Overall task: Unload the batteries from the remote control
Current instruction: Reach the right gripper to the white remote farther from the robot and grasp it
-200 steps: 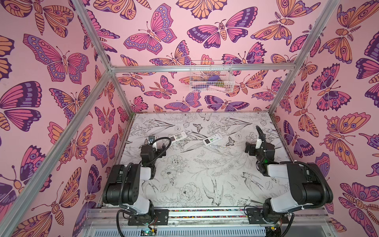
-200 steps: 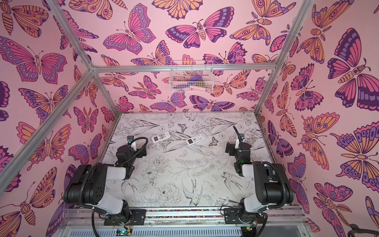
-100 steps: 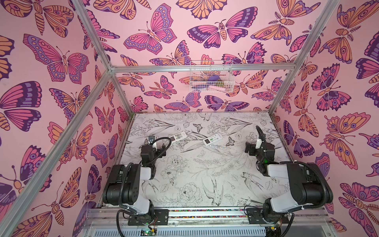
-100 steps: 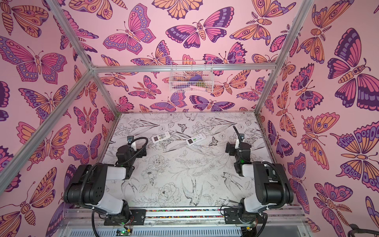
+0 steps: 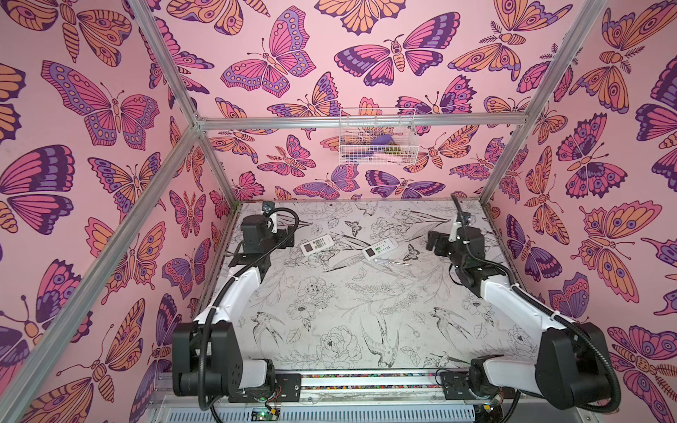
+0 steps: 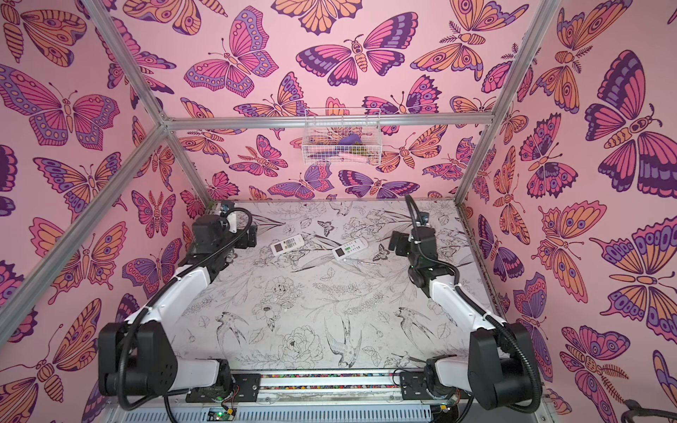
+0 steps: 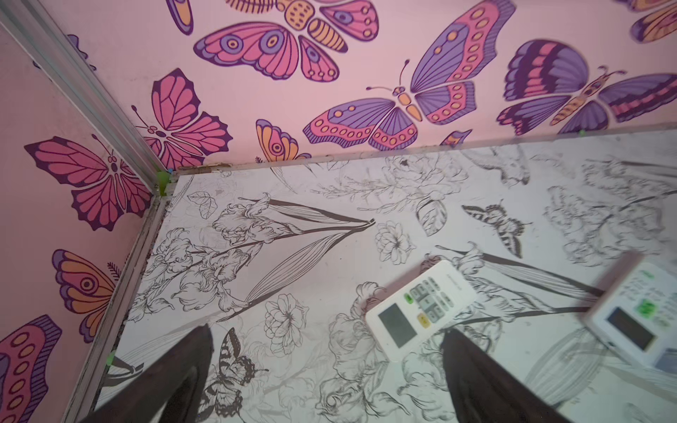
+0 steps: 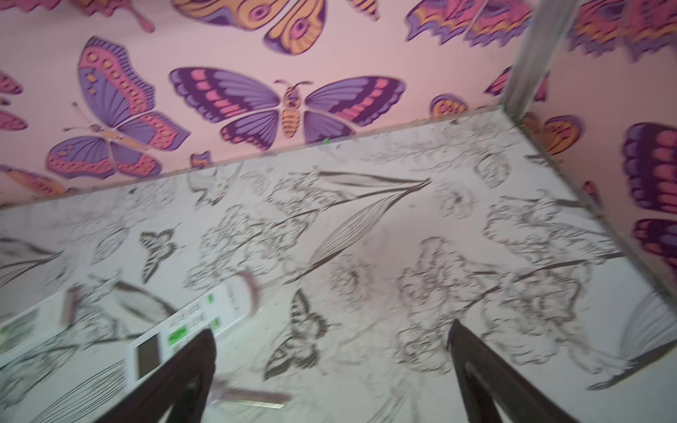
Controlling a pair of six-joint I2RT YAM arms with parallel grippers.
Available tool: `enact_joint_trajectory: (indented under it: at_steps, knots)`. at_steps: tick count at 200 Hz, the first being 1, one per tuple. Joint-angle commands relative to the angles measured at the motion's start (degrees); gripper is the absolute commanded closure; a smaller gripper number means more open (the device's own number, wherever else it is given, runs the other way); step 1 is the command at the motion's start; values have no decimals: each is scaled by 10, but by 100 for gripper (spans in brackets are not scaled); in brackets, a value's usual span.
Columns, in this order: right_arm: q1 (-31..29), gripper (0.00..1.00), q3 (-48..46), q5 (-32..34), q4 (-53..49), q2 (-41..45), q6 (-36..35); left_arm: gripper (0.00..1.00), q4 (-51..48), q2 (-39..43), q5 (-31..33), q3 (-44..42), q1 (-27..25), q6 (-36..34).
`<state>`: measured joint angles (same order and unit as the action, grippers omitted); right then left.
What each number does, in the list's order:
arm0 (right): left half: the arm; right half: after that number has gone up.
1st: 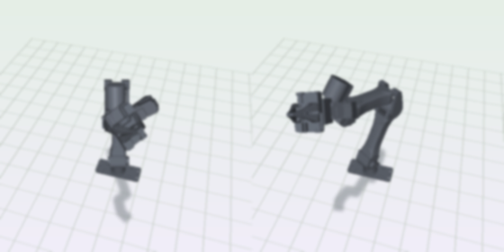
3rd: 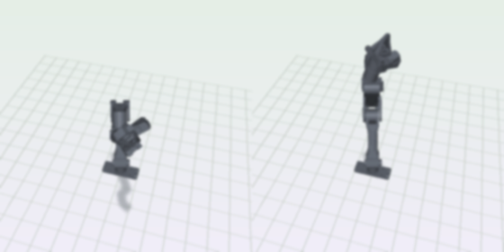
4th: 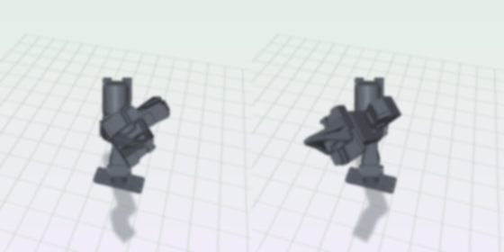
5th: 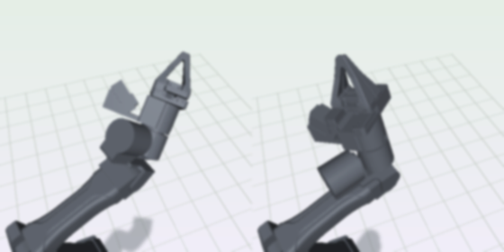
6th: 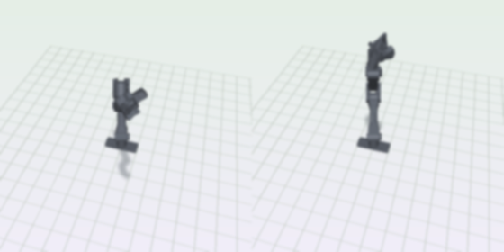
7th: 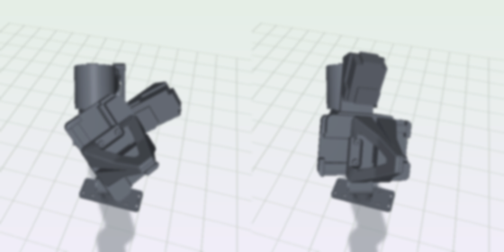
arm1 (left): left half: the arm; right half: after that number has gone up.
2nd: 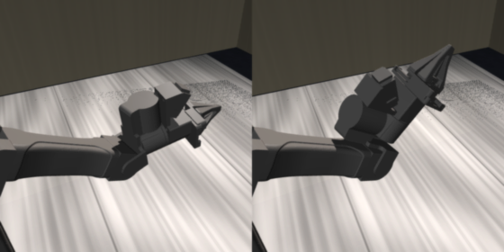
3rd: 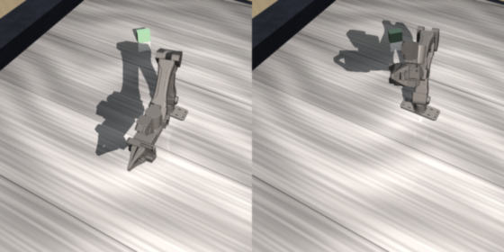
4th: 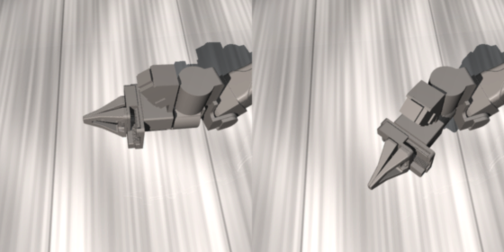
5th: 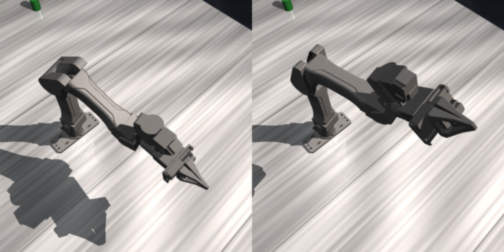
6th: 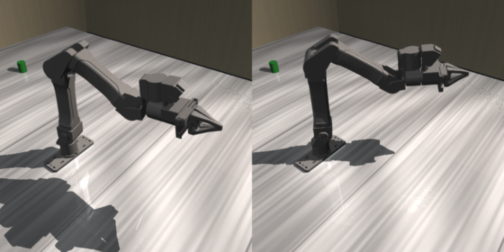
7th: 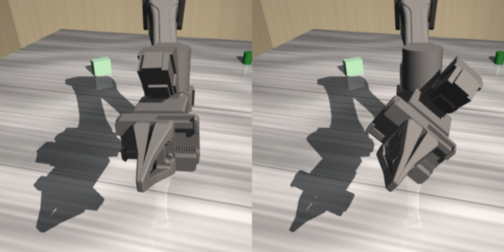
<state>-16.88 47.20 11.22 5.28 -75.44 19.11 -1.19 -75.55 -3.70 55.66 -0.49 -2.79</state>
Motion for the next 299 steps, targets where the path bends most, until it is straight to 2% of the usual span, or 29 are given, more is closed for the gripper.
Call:
enact_joint_trajectory:
  at_steps: [1, 19, 28, 63, 79, 144, 206, 240, 276, 299]
  knots:
    - [-90, 0, 36, 37, -159, -32, 98, 1, -155, 40, -16, -6, -2, 63]
    - [-125, 1, 59, 14, -181, -71, 162, 1, -156, 49, -111, -26, 5, 37]
    - [-133, 1, 81, 0, -200, -97, 184, 1, -158, 47, -134, -28, 4, 18]
    - [-136, 3, 186, -19, -292, -199, 211, 1, -165, 40, -143, -29, 4, 12]
    - [-134, 3, 206, -22, -288, -228, 226, 1, -164, 39, -145, -31, 4, 13]
    - [-101, 5, 328, -106, -286, -367, 247, 1, -155, 47, -149, -40, 5, -3]
    - [-99, 8, 449, -126, -315, -486, 247, 1, -154, 50, -151, -37, 5, -5]
    - [-113, 8, 544, -111, -371, -552, 229, 1, -156, 55, -148, -37, 5, -9]
    - [-143, 8, 685, -62, -474, -629, 176, 1, -155, 58, -146, -38, 5, -10]
    - [-162, 8, 739, -23, -528, -654, 150, 1, -155, 58, -145, -39, 5, -10]
